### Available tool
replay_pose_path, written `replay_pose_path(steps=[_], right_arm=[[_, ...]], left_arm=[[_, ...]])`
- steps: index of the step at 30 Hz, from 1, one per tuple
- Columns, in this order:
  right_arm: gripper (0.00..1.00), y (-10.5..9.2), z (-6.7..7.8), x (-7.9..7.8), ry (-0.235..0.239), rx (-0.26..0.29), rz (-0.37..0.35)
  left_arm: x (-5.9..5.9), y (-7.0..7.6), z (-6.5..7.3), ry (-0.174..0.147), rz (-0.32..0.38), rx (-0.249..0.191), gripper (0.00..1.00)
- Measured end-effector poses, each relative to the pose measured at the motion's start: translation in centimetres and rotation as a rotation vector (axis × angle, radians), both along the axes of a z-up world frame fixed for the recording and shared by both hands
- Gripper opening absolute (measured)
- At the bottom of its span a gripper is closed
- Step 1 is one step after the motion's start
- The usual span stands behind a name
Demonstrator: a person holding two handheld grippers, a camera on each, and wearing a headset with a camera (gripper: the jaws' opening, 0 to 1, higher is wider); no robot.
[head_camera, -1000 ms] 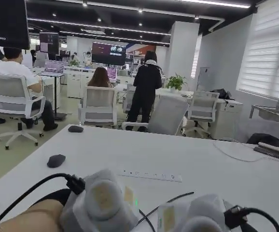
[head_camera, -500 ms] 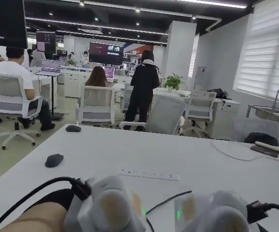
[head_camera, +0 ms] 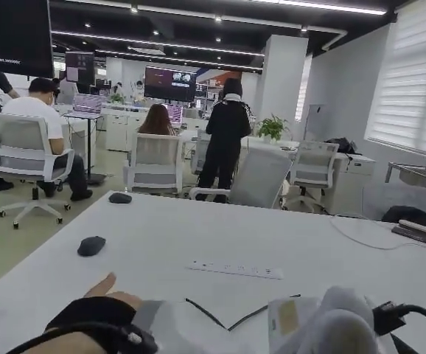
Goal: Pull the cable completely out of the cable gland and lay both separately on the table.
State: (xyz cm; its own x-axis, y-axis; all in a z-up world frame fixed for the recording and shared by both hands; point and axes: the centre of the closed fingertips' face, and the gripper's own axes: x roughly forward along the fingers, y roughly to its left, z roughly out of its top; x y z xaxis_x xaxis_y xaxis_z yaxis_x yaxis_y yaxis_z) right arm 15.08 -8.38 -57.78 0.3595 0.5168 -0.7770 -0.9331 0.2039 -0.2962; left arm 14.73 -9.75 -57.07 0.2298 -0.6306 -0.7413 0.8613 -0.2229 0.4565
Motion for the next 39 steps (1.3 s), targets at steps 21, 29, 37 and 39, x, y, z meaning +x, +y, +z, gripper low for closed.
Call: replay_pose_path(steps=[21,29,37,39], right_arm=[[0.12,-0.6,0.0,-0.1,-0.155,-0.056,-0.003],[0.21,-1.4,-1.4,0.4,-0.203,0.028,-0.154],[0.05,-1.3,-0.5,0.1,-0.276,0.081,-0.151],[0.04,-2.1,-0.9,0.2,-0.284,0.069,-0.182]], left_arm=[[-0.6,-0.3,-0.1,0.388,0.207,-0.187,0.16],[-0.2,1.0,-0.3,0.088,0.169,-0.169,0.17],[-1.1,1.5,-0.3,0.082,0.161,-0.191,0.17],[-0.8,1.9,-0.7,0.075,0.180,-0.195,0.17]])
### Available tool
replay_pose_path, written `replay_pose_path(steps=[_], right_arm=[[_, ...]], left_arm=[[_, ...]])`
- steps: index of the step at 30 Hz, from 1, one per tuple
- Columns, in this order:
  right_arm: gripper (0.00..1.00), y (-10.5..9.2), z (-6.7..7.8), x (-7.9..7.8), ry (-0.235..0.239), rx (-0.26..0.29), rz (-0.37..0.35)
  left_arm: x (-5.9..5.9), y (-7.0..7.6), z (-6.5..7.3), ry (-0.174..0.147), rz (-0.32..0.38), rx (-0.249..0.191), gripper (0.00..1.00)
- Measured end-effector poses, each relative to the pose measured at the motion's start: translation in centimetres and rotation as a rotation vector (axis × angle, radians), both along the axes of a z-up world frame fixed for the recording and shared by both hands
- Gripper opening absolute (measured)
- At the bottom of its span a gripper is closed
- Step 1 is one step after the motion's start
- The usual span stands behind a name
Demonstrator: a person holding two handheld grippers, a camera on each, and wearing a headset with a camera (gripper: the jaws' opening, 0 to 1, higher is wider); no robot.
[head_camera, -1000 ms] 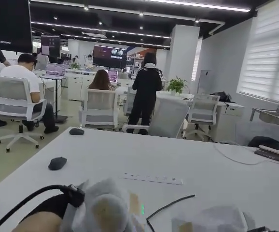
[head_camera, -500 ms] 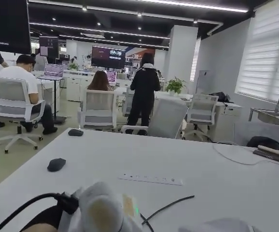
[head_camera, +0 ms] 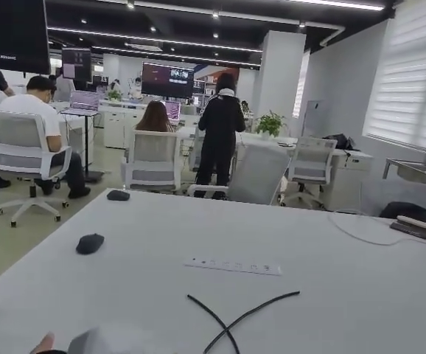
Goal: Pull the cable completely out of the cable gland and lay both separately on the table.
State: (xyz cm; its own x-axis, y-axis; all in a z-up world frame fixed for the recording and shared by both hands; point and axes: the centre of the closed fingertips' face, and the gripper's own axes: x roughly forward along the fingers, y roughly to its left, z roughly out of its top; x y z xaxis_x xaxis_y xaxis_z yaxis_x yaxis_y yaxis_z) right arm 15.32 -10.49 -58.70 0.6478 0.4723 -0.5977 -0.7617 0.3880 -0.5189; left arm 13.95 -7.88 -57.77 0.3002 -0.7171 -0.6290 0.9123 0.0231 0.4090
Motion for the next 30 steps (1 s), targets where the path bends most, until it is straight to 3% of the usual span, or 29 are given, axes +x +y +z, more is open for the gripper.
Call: replay_pose_path(steps=[3,7,13,17,18,19,20,21,22,23,25,27,30], right_arm=[[0.04,-1.2,-0.2,0.0,0.005,0.015,-0.038],[0.04,-2.9,-0.1,0.1,0.023,0.048,-0.085],[0.03,-6.0,-0.7,0.8,0.041,0.044,-0.181],[0.04,-7.0,-2.2,0.5,0.131,0.057,-0.222],[0.04,-6.9,-2.7,0.2,0.178,0.058,-0.228],[0.06,-7.2,-2.9,0.3,0.182,0.034,-0.245],[0.11,-7.0,-2.7,0.5,0.156,0.009,-0.230],[0.16,-6.8,-2.6,0.5,0.159,0.014,-0.230],[0.18,-6.2,-2.6,0.2,0.201,0.045,-0.249],[0.19,-5.4,-2.4,0.0,0.213,0.069,-0.244],[0.22,-3.4,-1.6,0.0,0.190,0.078,-0.181],[0.24,-1.7,-1.4,-0.1,0.178,0.050,-0.129],[0.23,0.7,-1.6,0.0,0.161,0.038,-0.052]], left_arm=[[0.2,0.6,-0.4,0.021,0.022,-0.002,0.17],[0.5,1.4,-0.6,0.022,0.047,-0.007,0.17],[1.3,2.1,-0.4,0.023,0.083,-0.022,0.17],[1.5,1.9,-0.4,0.027,0.089,-0.020,0.16],[1.4,1.8,-0.6,0.026,0.084,-0.011,0.16],[1.4,1.8,-0.9,0.018,0.080,0.011,0.16],[1.4,1.7,-1.1,0.013,0.078,0.021,0.16],[1.3,1.7,-1.2,0.014,0.077,0.024,0.16],[1.3,1.6,-1.4,0.016,0.076,0.026,0.16],[1.3,1.6,-1.4,0.019,0.077,0.026,0.16],[1.3,1.5,-1.7,0.019,0.081,0.027,0.16],[1.3,1.5,-2.0,0.020,0.082,0.034,0.16],[1.2,1.2,-2.1,0.020,0.080,0.026,0.16]])
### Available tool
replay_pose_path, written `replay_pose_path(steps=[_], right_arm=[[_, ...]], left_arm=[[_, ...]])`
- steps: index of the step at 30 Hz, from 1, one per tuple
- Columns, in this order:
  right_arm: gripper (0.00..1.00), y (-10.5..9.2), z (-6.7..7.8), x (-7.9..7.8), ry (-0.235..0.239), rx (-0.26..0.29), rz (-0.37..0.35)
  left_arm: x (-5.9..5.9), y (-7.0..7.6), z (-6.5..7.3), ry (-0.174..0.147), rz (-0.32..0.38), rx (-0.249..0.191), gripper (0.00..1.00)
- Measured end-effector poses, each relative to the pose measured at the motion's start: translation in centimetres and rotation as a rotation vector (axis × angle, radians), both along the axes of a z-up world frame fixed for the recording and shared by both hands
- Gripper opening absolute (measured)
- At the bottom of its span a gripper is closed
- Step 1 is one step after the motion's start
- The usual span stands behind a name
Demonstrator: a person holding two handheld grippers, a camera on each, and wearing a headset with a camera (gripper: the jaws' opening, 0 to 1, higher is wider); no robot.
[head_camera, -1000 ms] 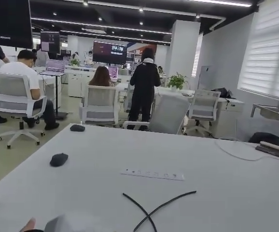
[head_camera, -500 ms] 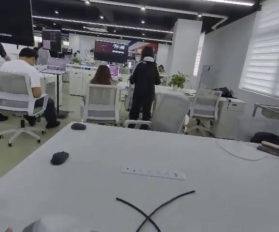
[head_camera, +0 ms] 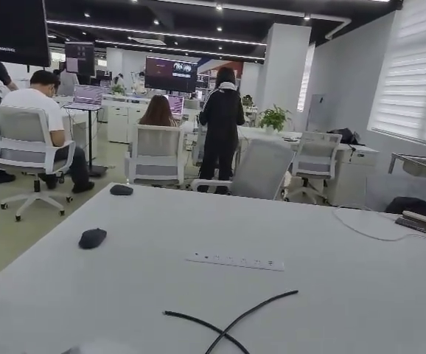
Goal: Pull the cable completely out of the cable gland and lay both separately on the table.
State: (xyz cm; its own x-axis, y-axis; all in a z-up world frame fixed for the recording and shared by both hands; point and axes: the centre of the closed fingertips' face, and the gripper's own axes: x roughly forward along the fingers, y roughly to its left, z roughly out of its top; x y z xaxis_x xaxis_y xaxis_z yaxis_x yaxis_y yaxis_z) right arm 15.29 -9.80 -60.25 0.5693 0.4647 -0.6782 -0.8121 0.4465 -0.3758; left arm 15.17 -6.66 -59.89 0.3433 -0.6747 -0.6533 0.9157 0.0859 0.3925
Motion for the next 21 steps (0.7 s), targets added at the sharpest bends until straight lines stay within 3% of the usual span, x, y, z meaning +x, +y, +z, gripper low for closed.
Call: replay_pose_path(steps=[3,6,8,11,14,16,19,21], right_arm=[[0.22,1.0,-1.0,0.3,-0.003,-0.011,0.019],[0.13,0.8,-1.5,0.5,-0.011,-0.027,0.014],[0.05,0.4,-1.2,0.9,-0.046,-0.045,0.009],[0.05,0.4,-1.4,1.0,-0.026,-0.026,-0.009],[0.04,0.2,-1.7,1.2,-0.029,-0.040,-0.020],[0.03,-0.5,-2.2,1.2,-0.022,-0.088,-0.032],[0.02,-0.3,-2.4,0.9,-0.015,-0.080,-0.032],[0.02,-0.7,-2.5,1.0,-0.015,-0.101,-0.044]], left_arm=[[0.1,-0.3,-0.4,-0.004,0.001,-0.011,0.16],[0.4,-0.1,-1.2,-0.018,0.006,-0.001,0.16],[0.3,-0.1,-1.4,-0.011,0.008,-0.021,0.16],[0.5,-0.2,-1.3,-0.001,0.021,-0.055,0.16],[0.7,-0.3,-1.2,0.000,0.034,-0.072,0.17],[1.0,0.3,-1.7,0.004,0.062,-0.050,0.16],[0.9,0.5,-1.7,0.030,0.083,-0.072,0.16],[1.0,0.8,-1.9,0.014,0.088,-0.045,0.17]])
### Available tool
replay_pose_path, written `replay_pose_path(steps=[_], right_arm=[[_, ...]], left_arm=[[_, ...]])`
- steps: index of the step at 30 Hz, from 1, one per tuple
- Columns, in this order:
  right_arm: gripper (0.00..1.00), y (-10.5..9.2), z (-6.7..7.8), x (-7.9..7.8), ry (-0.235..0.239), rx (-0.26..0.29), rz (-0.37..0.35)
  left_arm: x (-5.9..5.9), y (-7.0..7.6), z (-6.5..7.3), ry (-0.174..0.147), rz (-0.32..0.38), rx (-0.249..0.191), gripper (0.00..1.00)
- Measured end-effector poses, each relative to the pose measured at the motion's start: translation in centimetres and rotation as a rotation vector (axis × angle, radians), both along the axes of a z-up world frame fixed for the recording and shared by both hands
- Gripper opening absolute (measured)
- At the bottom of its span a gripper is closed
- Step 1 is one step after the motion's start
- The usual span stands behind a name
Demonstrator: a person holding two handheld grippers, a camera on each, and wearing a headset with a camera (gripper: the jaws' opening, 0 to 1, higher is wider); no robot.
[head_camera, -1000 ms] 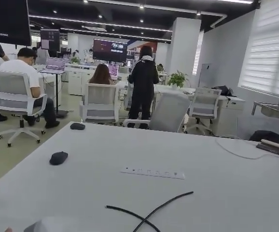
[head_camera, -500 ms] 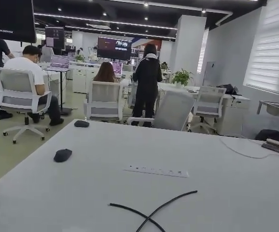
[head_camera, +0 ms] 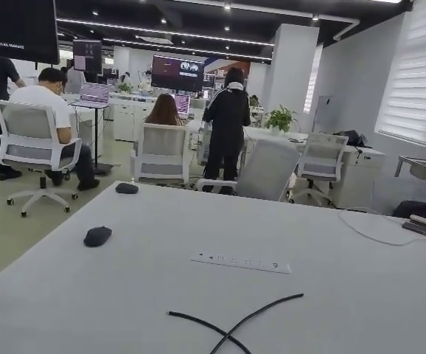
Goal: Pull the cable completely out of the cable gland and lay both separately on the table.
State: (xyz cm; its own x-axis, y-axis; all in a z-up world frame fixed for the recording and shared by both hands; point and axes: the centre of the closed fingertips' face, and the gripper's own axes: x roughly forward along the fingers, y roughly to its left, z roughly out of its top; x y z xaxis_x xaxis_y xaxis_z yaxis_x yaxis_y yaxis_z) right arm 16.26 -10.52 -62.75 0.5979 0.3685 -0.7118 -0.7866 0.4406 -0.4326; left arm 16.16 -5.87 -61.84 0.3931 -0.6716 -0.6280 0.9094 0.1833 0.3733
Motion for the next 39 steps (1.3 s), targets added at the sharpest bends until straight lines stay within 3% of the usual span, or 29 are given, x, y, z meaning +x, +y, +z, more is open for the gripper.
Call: replay_pose_path(steps=[6,8,10,13,15,19,21,24,26,27,29,30,32,36,39], right_arm=[[0.02,-0.3,0.0,0.1,0.007,-0.006,0.001],[0.02,-1.0,-0.3,0.2,0.005,-0.044,0.000],[0.02,-1.9,-0.9,0.3,0.008,-0.118,0.010],[0.02,-2.2,-1.1,0.5,0.009,-0.125,0.016],[0.02,-3.0,-1.3,0.7,0.013,-0.143,-0.017],[0.02,-3.9,-2.2,0.7,0.063,-0.157,-0.080],[0.05,-4.3,-2.9,0.4,0.101,-0.207,-0.077],[0.22,-2.4,-2.7,0.3,0.063,-0.182,0.005],[0.25,-1.5,-2.7,-0.5,0.077,-0.194,0.066],[0.25,0.3,-2.1,-0.8,0.061,-0.117,0.113],[0.23,1.4,-1.7,-1.1,0.067,-0.061,0.150],[0.22,1.0,-1.5,-0.8,0.058,-0.077,0.141],[0.22,1.0,-1.2,-0.6,0.045,-0.060,0.137],[0.19,2.3,-0.4,-1.1,-0.010,-0.031,0.203],[0.14,2.3,-0.6,-1.2,-0.007,-0.035,0.209]], left_arm=[[0.4,0.2,0.1,0.006,0.027,-0.010,0.17],[0.5,0.6,-0.2,0.004,0.037,0.007,0.17],[0.5,0.5,-0.2,0.007,0.034,0.004,0.17],[0.5,0.4,-0.2,0.006,0.030,0.006,0.17],[0.6,0.5,-0.1,0.005,0.036,0.004,0.17],[0.7,0.6,-0.2,0.012,0.051,0.001,0.17],[0.8,0.8,-0.5,0.004,0.051,0.028,0.17],[0.7,0.8,-0.6,0.011,0.045,0.027,0.17],[0.3,0.7,-1.0,0.007,0.024,0.050,0.17],[0.2,0.7,-1.3,0.002,0.009,0.073,0.17],[0.1,0.6,-1.4,-0.002,0.000,0.081,0.17],[0.1,0.6,-1.2,-0.006,-0.008,0.081,0.17],[0.0,0.4,-1.2,-0.009,-0.016,0.079,0.17],[-0.2,0.4,-1.5,-0.018,-0.029,0.101,0.17],[-0.3,0.3,-1.5,-0.022,-0.034,0.105,0.17]])
